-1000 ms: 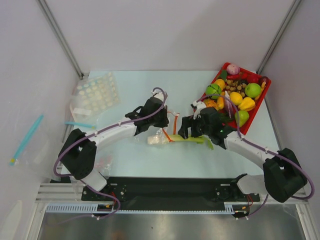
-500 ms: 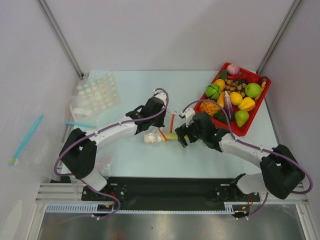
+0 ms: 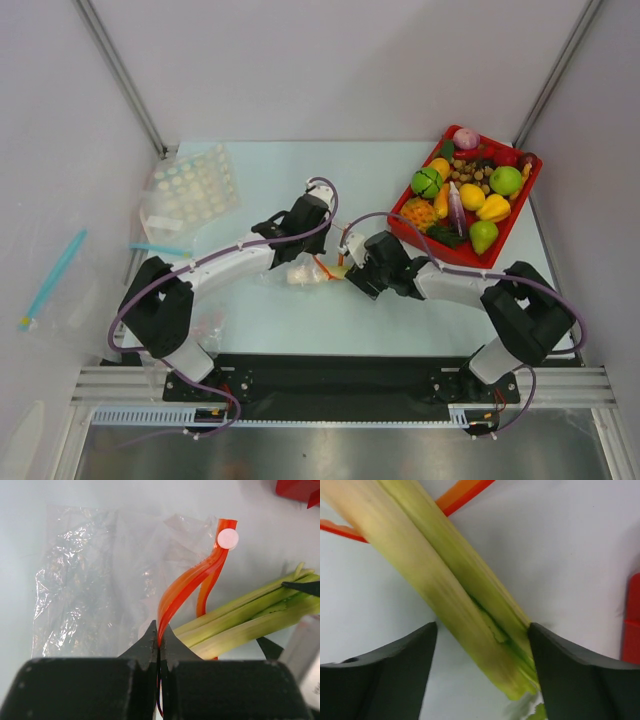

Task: Place the food in the zip-top bag and seal the zipper
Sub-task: Place the fake vegetable in the zipper food storage bag.

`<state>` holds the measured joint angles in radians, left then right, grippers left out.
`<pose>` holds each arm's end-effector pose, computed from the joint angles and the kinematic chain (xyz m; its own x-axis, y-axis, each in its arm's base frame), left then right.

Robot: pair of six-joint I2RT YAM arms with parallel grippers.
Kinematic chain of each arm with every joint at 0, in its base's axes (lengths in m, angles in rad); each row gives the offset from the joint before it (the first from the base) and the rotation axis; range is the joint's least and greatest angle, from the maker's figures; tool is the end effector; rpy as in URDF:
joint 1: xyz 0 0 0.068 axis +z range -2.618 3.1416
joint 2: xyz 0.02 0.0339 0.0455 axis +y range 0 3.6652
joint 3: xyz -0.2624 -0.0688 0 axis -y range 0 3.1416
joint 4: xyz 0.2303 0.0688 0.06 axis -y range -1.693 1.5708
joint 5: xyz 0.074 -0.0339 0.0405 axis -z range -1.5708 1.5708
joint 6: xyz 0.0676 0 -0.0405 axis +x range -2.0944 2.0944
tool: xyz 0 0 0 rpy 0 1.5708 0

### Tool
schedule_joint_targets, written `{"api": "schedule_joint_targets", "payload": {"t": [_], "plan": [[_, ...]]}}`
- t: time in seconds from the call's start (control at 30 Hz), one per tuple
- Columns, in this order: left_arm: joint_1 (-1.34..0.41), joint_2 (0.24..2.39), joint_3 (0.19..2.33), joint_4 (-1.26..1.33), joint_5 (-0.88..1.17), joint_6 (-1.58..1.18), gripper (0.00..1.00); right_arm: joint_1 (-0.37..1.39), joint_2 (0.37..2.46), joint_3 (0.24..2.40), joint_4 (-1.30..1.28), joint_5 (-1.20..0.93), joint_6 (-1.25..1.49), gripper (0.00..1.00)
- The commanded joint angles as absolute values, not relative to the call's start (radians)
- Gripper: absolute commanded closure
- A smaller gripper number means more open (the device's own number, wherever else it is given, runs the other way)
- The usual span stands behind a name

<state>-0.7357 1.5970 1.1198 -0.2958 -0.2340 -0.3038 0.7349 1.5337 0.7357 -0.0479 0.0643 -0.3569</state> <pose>0.2767 -0.2293 0.2257 -0.6525 0.1981 -0.7315 0.3506 0.9346 -0.0596 0.2313 0.2032 0.1468 -0.2976 -0.7389 -0.6045 -0.7914 0.5451 -0.2767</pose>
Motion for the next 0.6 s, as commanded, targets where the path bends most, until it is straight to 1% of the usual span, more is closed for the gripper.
{"api": "schedule_joint_targets", "payload": {"t": [0.0, 0.03, 0.07, 0.17, 0.23, 0.27, 0.33, 0.37, 0.57], "plan": [[-0.738, 1.595, 1.161, -0.293, -0.249, -0.282, 1.00, 0.721, 1.568, 0.798, -0.070, 0.081, -0.387, 0.26], [-0.738, 1.597, 1.160, -0.293, -0.245, -0.282, 1.00, 0.722, 1.574, 0.805, -0.080, 0.075, -0.387, 0.34], [-0.738, 1.592, 1.160, -0.291, -0.241, -0.284, 1.00, 0.726, 1.572, 0.811, -0.086, 0.078, -0.385, 0.49], [-0.739, 1.577, 1.154, -0.279, -0.213, -0.279, 1.00, 0.751, 1.519, 0.796, -0.091, 0.089, -0.387, 0.66], [-0.749, 1.566, 1.147, -0.267, -0.219, -0.267, 1.00, 0.771, 1.484, 0.787, -0.084, 0.086, -0.387, 0.71], [-0.761, 1.563, 1.144, -0.262, -0.225, -0.262, 1.00, 0.790, 1.445, 0.778, -0.084, 0.084, -0.384, 0.79], [-0.775, 1.555, 1.146, -0.255, -0.236, -0.252, 1.00, 0.801, 1.413, 0.776, -0.094, 0.052, -0.370, 0.91], [-0.787, 1.555, 1.141, -0.250, -0.238, -0.249, 1.00, 0.802, 1.399, 0.773, -0.095, 0.029, -0.362, 1.00], [-0.818, 1.520, 1.129, -0.230, -0.239, -0.247, 1.00, 0.793, 1.322, 0.767, -0.083, -0.123, -0.261, 1.00]]}}
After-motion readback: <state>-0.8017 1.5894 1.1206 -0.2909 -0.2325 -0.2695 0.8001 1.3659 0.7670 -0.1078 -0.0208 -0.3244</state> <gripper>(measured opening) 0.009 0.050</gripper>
